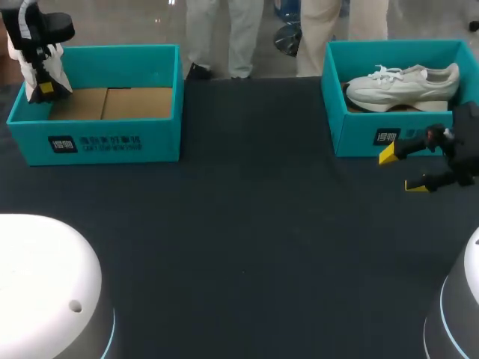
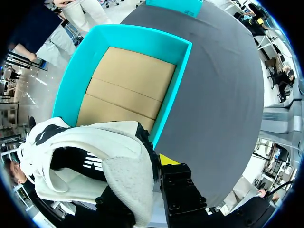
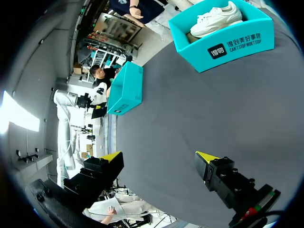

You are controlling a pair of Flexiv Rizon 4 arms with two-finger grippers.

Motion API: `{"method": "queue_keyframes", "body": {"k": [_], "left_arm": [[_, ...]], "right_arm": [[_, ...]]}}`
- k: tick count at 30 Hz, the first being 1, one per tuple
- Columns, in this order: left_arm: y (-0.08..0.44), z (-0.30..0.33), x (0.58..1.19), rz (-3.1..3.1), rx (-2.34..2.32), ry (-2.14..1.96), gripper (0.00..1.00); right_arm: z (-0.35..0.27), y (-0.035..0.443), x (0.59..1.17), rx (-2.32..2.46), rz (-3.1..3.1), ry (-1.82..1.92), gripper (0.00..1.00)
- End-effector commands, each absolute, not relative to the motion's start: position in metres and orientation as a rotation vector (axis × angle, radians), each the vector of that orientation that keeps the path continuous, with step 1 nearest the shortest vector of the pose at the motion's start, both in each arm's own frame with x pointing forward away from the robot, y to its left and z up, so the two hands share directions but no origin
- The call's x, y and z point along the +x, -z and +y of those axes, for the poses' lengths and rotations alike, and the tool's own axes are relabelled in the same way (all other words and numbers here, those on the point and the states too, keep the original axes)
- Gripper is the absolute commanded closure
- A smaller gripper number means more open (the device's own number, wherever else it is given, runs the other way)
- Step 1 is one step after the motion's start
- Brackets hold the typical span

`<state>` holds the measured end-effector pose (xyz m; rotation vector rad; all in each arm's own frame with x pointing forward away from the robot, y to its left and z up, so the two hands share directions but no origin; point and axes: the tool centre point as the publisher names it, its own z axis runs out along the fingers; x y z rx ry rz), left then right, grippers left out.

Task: Take the shoe out of the shoebox, open the shoe tongue, remove and reinsert the insole, then place the shoe into the shoebox

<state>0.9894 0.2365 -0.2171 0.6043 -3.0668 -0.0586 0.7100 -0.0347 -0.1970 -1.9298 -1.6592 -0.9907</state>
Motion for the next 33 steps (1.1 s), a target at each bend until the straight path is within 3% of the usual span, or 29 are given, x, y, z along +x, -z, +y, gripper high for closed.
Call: {"method": "queue_keyframes", "body": {"k": [1, 6, 10, 22, 33], "left_arm": [[0.215, 0.237, 0.989, -3.07, 0.604, 0.058, 1.0], [0.215, 0.237, 0.989, -3.07, 0.604, 0.058, 1.0], [0.211, 0.23, 0.983, -3.093, 0.102, 0.088, 1.0], [0.208, 0.262, 0.997, -2.959, -0.805, 0.11, 1.0], [0.2, 0.282, 1.004, -2.776, -1.229, -0.019, 1.0]], "right_arm": [[-0.034, 0.197, 0.71, -1.934, -1.659, 0.988, 0.0], [-0.034, 0.197, 0.71, -1.934, -1.659, 0.988, 0.0], [-0.034, 0.197, 0.71, -1.934, -1.659, 0.988, 0.0], [-0.034, 0.197, 0.71, -1.934, -1.659, 0.988, 0.0], [-0.034, 0.197, 0.71, -1.934, -1.659, 0.988, 0.0]]}}
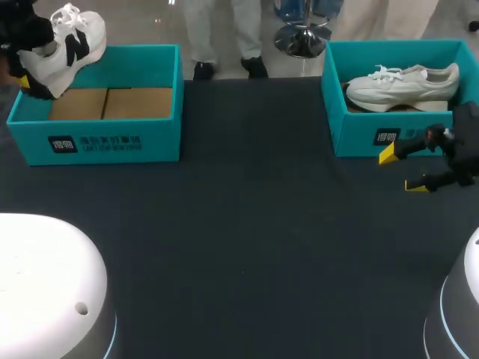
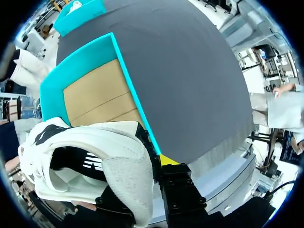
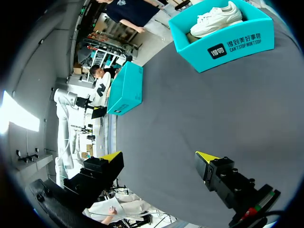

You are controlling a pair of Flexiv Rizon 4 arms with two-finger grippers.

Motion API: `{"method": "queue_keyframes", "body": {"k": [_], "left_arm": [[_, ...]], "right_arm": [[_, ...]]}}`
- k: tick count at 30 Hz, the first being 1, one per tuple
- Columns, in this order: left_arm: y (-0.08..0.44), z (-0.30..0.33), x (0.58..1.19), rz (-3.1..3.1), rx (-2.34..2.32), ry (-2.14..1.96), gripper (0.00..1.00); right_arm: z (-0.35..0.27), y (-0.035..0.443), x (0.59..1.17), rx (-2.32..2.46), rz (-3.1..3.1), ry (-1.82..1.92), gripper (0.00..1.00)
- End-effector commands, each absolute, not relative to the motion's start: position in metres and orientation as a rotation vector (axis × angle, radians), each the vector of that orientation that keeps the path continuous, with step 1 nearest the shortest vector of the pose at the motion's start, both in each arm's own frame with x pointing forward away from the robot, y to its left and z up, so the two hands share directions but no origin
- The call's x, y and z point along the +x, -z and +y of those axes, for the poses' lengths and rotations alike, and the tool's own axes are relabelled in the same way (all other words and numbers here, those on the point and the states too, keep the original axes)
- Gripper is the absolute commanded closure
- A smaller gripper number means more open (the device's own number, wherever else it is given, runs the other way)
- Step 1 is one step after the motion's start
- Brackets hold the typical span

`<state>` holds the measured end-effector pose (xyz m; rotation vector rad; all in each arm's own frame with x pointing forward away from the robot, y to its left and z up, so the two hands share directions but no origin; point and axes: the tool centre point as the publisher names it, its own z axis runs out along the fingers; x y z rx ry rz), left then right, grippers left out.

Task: Take the shoe out of the shoebox, open the shoe tongue, remove and reinsert the insole, then place the shoe into the shoebox

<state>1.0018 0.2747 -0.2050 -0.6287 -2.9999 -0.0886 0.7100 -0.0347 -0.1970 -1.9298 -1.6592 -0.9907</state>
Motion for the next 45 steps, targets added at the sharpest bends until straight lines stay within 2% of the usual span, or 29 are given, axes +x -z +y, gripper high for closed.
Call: {"method": "queue_keyframes", "body": {"k": [1, 15, 16, 24, 34, 45], "left_arm": [[0.2, 0.282, 1.004, -2.776, -1.229, -0.019, 1.0], [0.2, 0.282, 1.004, -2.776, -1.229, -0.019, 1.0], [0.2, 0.284, 1.003, -2.687, -1.387, 0.026, 1.0], [0.197, 0.301, 1.025, -2.539, -1.709, 0.151, 1.0], [0.201, 0.317, 1.036, -2.285, -2.052, 0.081, 1.0], [0.203, 0.316, 1.049, -2.352, -1.916, 0.126, 1.0]], "right_arm": [[-0.034, 0.197, 0.71, -1.934, -1.659, 0.988, 0.0], [-0.034, 0.197, 0.71, -1.934, -1.659, 0.988, 0.0], [-0.034, 0.197, 0.71, -1.934, -1.659, 0.988, 0.0], [-0.034, 0.197, 0.71, -1.934, -1.659, 0.988, 0.0], [-0.034, 0.197, 0.71, -1.934, -1.659, 0.988, 0.0], [-0.034, 0.197, 0.71, -1.934, -1.659, 0.988, 0.0]]}}
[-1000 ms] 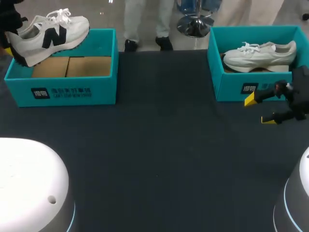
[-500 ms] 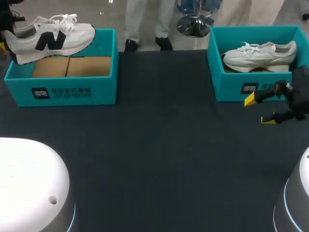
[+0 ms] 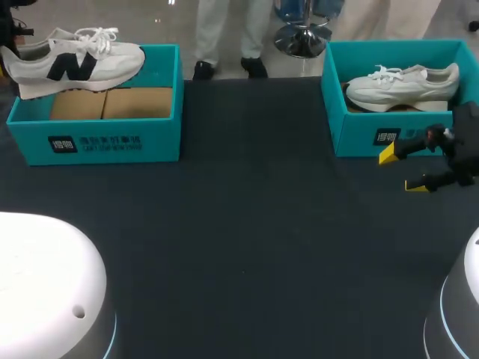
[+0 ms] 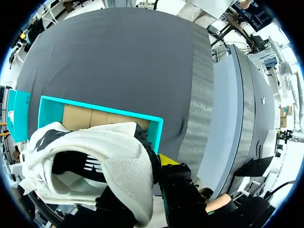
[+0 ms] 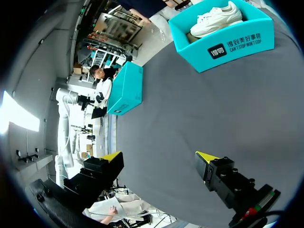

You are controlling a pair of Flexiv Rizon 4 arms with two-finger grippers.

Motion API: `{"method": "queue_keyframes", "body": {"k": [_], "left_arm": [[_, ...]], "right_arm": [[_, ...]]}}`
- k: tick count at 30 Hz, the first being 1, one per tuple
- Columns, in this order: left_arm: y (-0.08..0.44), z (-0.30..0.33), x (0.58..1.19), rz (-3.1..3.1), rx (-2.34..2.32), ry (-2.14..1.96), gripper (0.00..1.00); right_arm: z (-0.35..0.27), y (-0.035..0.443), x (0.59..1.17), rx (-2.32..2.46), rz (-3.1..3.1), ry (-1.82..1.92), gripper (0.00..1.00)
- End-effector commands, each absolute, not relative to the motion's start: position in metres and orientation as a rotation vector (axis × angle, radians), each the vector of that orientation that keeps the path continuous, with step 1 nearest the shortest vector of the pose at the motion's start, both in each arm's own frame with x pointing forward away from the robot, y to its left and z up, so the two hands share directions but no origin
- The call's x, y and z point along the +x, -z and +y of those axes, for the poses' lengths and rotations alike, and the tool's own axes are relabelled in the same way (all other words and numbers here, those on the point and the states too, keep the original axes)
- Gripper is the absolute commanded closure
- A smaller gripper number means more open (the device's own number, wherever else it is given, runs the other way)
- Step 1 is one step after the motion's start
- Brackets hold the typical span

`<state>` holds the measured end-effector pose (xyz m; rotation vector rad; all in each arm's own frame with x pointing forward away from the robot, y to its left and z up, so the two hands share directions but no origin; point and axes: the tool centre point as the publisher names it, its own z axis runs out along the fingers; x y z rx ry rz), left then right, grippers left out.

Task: Take the shoe out of the shoebox, open the shoe tongue, remove and reinsert the insole, then place the shoe into the shoebox

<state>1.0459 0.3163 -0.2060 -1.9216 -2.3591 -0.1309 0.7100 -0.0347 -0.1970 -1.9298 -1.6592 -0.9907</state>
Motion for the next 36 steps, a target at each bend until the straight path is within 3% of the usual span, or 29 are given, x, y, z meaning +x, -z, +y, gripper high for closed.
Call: {"method": "queue_keyframes", "body": {"k": [1, 36], "left_arm": [[0.203, 0.316, 1.049, -2.352, -1.916, 0.126, 1.0], [0.233, 0.309, 1.055, -2.156, -2.179, 0.133, 1.0]], "right_arm": [[-0.034, 0.197, 0.71, -1.934, -1.659, 0.988, 0.0], [-0.034, 0.197, 0.71, -1.934, -1.659, 0.988, 0.0]]}}
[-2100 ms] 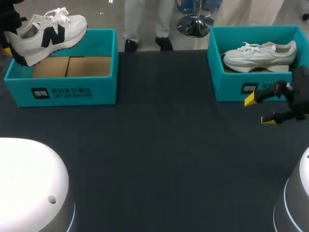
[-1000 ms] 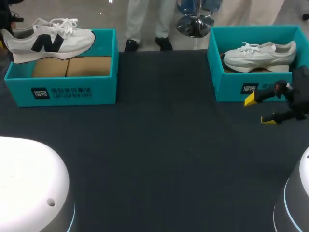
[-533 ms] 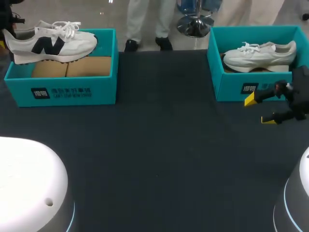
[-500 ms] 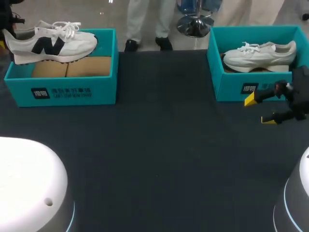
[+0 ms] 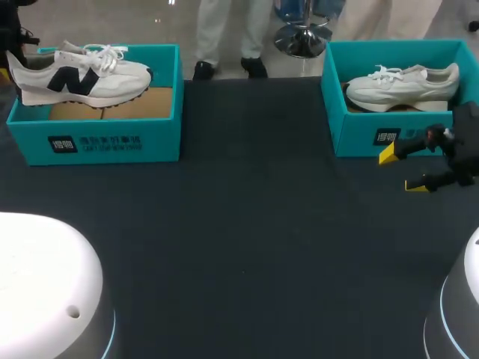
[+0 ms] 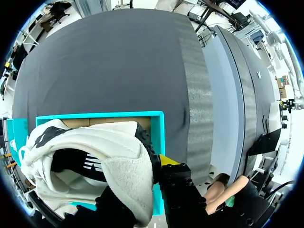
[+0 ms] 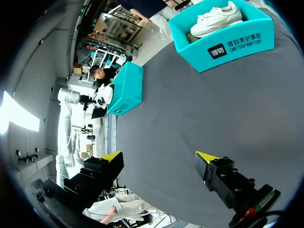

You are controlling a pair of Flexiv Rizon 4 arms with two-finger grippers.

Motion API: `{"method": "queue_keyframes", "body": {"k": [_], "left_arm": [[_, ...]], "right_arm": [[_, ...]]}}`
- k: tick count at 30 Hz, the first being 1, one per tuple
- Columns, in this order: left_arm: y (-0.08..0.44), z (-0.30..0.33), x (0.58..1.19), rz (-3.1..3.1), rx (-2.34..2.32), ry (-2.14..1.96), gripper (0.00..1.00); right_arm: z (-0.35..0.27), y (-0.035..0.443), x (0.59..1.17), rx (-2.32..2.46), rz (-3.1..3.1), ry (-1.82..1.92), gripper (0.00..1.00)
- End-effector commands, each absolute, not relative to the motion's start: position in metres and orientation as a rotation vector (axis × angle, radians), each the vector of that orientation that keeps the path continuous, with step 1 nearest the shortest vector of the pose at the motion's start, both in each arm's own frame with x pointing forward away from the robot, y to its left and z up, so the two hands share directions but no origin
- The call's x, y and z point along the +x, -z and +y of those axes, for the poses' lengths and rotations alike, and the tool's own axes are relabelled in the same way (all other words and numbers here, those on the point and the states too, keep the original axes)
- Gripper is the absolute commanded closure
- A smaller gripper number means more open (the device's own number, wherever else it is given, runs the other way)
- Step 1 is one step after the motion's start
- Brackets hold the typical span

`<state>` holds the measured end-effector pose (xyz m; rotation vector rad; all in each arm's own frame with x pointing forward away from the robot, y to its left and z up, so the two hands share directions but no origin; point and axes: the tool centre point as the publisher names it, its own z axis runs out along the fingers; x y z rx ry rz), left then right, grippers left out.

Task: Take the shoe out of the shoebox, open the shoe tongue, remove and reinsert the insole, then place the shoe into the shoebox

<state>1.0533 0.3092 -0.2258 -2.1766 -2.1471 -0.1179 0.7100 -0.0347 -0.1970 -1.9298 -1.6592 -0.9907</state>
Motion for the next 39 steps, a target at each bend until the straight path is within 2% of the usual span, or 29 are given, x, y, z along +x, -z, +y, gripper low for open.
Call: {"method": "queue_keyframes", "body": {"k": [1, 10, 39], "left_arm": [[0.236, 0.309, 1.056, -2.157, -2.179, 0.123, 1.0], [0.279, 0.307, 1.073, -2.185, -2.134, 0.07, 1.0], [0.35, 0.297, 1.07, -2.102, -2.169, 0.083, 1.0]], "right_arm": [[-0.034, 0.197, 0.71, -1.934, -1.659, 0.988, 0.0], [-0.034, 0.197, 0.71, -1.934, -1.659, 0.988, 0.0], [-0.034, 0.197, 0.71, -1.934, -1.659, 0.988, 0.0]]}}
